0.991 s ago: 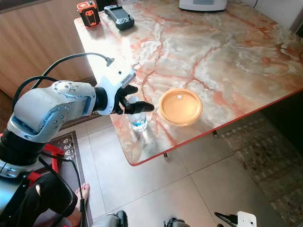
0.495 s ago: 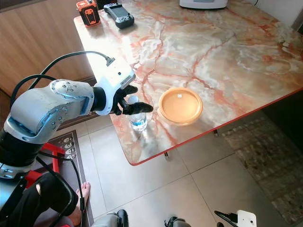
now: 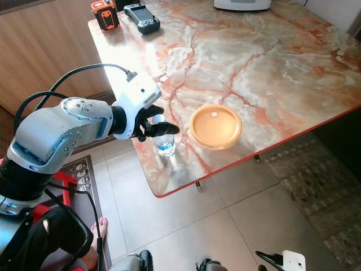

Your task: Restocking fridge

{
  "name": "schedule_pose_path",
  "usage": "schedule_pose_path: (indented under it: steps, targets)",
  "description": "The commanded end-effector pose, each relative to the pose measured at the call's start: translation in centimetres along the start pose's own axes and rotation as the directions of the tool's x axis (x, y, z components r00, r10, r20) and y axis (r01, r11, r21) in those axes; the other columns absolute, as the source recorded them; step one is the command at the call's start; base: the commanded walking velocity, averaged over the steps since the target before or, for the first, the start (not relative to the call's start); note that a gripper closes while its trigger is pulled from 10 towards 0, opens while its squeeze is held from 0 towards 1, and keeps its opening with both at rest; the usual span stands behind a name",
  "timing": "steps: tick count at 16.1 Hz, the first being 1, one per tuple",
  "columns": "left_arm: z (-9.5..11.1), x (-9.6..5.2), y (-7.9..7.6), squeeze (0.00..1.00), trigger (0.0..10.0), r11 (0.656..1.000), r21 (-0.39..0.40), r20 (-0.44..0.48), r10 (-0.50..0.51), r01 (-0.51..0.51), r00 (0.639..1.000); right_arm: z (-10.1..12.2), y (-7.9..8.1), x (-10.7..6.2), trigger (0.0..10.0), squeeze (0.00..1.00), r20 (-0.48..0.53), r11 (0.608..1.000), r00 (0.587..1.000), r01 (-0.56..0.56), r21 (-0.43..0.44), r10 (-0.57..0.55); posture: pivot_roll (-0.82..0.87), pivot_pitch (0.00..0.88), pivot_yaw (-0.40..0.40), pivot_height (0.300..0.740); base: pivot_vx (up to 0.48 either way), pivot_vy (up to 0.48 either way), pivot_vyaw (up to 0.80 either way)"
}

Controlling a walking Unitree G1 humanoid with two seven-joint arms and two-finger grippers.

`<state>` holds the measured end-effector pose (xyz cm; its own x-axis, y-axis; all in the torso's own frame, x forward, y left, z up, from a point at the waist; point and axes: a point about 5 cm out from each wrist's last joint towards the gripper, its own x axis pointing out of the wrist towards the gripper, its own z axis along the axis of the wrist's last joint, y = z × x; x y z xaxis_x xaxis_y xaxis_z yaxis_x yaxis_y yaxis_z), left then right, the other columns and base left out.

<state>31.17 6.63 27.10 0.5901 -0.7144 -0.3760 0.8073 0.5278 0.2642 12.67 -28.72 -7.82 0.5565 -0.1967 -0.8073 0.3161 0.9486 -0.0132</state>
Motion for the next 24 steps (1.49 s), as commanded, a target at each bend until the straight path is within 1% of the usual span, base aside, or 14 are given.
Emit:
schedule_pose_path:
  steps: [1,3,4,5,6,14,16,17,19,20,21,22,24]
  targets:
    - [-0.2,-0.1,0.1,0.00,10.0,1.000,-0.007,-0.008,0.006,-0.006,1.000,-1.2,0.0,-0.3,10.0,0.00,-0.035,1.000,0.999,0.004,0.008,-0.003,0.12,0.215,0.050,0.740,0.000,0.000,0.00]
    - [-0.4,-0.1,0.1,0.00,10.0,1.000,-0.010,-0.011,0.008,-0.008,1.000,-1.2,0.0,-0.3,10.0,0.00,-0.035,1.000,0.999,0.002,0.007,-0.002,0.12,0.216,0.050,0.740,0.000,0.000,0.00]
    - [-0.4,0.0,0.1,0.00,4.6,1.000,-0.012,-0.009,0.008,-0.008,1.000,-1.2,0.0,-0.3,10.0,0.00,-0.036,1.000,0.999,0.002,0.007,-0.001,0.12,0.216,0.050,0.740,0.000,0.000,0.00]
    - [-0.5,0.0,0.0,0.00,3.2,1.000,-0.019,-0.006,0.003,-0.003,1.000,-1.2,-0.1,-0.3,10.0,0.00,-0.036,1.000,0.999,0.002,0.007,-0.002,0.12,0.216,0.050,0.740,0.000,0.000,0.00]
    - [-0.6,0.1,0.0,0.00,0.0,1.000,-0.021,-0.009,0.004,-0.004,1.000,-1.2,-0.1,-0.3,10.0,0.00,-0.037,1.000,0.999,0.002,0.007,-0.002,0.12,0.217,0.050,0.740,0.000,0.000,0.00]
    - [-0.8,-0.1,0.4,0.00,0.0,0.999,-0.015,-0.024,0.042,-0.042,0.999,-1.2,-0.1,-0.3,10.0,0.00,-0.038,1.000,0.999,0.000,0.002,0.000,0.13,0.220,0.046,0.740,0.000,0.000,0.00]
    - [-1.0,-0.2,0.6,0.00,0.0,0.998,-0.009,-0.032,0.054,-0.054,0.998,-1.2,-0.2,-0.3,10.0,0.00,-0.039,1.000,0.999,-0.001,0.000,0.001,0.13,0.220,0.045,0.740,0.000,0.000,0.00]
    - [-1.3,-0.3,0.9,0.00,0.0,0.997,-0.018,-0.037,0.076,-0.077,0.996,-1.2,-0.2,-0.3,10.0,0.00,-0.041,1.000,0.999,-0.002,0.000,0.002,0.13,0.221,0.046,0.740,0.000,0.000,0.00]
    - [-1.3,-0.7,2.0,0.00,0.0,0.987,-0.043,-0.029,0.154,-0.155,0.988,-1.3,-0.2,-0.3,10.0,0.00,-0.043,1.000,0.999,-0.002,0.000,0.002,0.13,0.221,0.045,0.740,0.000,0.000,0.00]
    - [-1.2,-1.1,2.7,0.00,0.0,0.978,-0.037,-0.024,0.202,-0.203,0.979,-1.3,-0.2,-0.3,10.0,0.00,-0.044,1.000,0.999,-0.002,0.000,0.002,0.13,0.221,0.045,0.740,0.000,0.000,0.00]
    - [-1.0,-2.0,4.2,0.00,0.0,0.956,-0.047,-0.012,0.288,-0.288,0.958,-1.4,-0.2,-0.4,10.0,0.00,-0.046,1.000,0.999,-0.002,-0.001,0.002,0.13,0.219,0.041,0.740,0.000,0.000,0.00]
    - [-0.8,-2.9,5.3,0.00,0.0,0.934,-0.057,-0.002,0.354,-0.353,0.935,-1.4,-0.2,-0.4,10.0,0.00,-0.047,1.000,0.999,-0.003,-0.002,0.003,0.13,0.220,0.042,0.740,0.000,0.000,0.00]
    - [-1.3,-5.4,7.7,0.00,0.0,0.867,-0.090,-0.008,0.492,-0.490,0.871,-1.5,-0.3,-0.4,10.0,0.00,-0.050,1.000,0.999,-0.005,-0.005,0.005,0.14,0.226,0.038,0.740,0.000,0.000,0.00]
